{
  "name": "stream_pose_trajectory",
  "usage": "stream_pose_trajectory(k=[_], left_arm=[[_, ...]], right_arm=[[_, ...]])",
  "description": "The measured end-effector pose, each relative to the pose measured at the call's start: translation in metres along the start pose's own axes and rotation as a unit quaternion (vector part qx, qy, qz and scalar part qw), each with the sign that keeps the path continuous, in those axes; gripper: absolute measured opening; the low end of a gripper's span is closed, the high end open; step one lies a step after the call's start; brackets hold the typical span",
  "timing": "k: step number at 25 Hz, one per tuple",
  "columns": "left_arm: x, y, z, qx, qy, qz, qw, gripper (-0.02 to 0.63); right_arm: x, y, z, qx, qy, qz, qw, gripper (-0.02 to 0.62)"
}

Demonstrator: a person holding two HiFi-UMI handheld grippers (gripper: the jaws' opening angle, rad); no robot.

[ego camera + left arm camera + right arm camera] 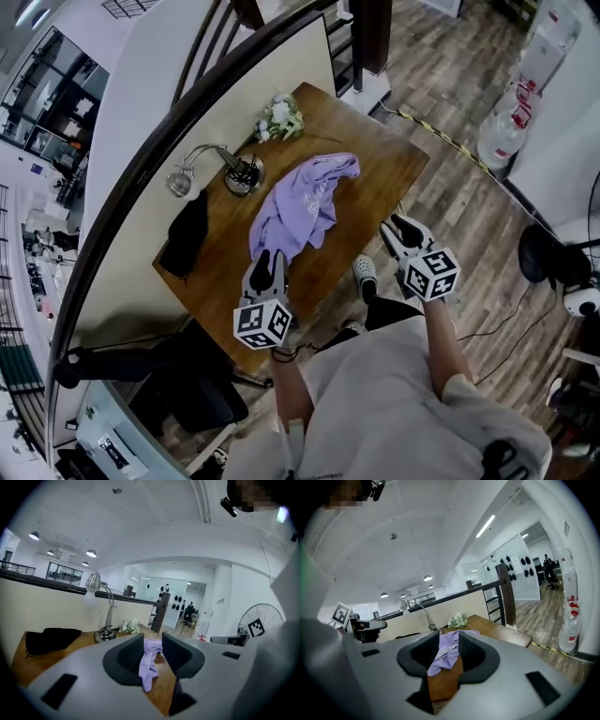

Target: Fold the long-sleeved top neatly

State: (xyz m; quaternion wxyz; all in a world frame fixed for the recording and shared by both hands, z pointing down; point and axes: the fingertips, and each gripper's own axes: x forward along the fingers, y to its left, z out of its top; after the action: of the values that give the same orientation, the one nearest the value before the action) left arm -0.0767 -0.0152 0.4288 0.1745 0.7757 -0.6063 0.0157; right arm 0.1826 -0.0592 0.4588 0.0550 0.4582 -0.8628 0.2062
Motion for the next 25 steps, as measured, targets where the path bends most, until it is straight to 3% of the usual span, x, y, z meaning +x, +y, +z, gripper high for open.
stream_pose_trajectory(k=[9,17,25], left_arm=[[0.094,-0.012,0.022,0.013,0.016,-0.021,0.9996,0.132],[0.141,-0.007,0.048,0.023,0.012,-0.007,0.9996,0.132],[0.182,-0.006,0.069,0.032,0.007,0.008,0.9994,0.132]], right_arm=[[0.075,-0.046,0.029,-0.006,0.02,0.008,1.0,0.135],[0.125,-0.072,0.055,-0.016,0.029,0.031,0.999,0.133],[0.178,-0.099,0.017,-0.017,0.095,0.051,0.994,0.132]])
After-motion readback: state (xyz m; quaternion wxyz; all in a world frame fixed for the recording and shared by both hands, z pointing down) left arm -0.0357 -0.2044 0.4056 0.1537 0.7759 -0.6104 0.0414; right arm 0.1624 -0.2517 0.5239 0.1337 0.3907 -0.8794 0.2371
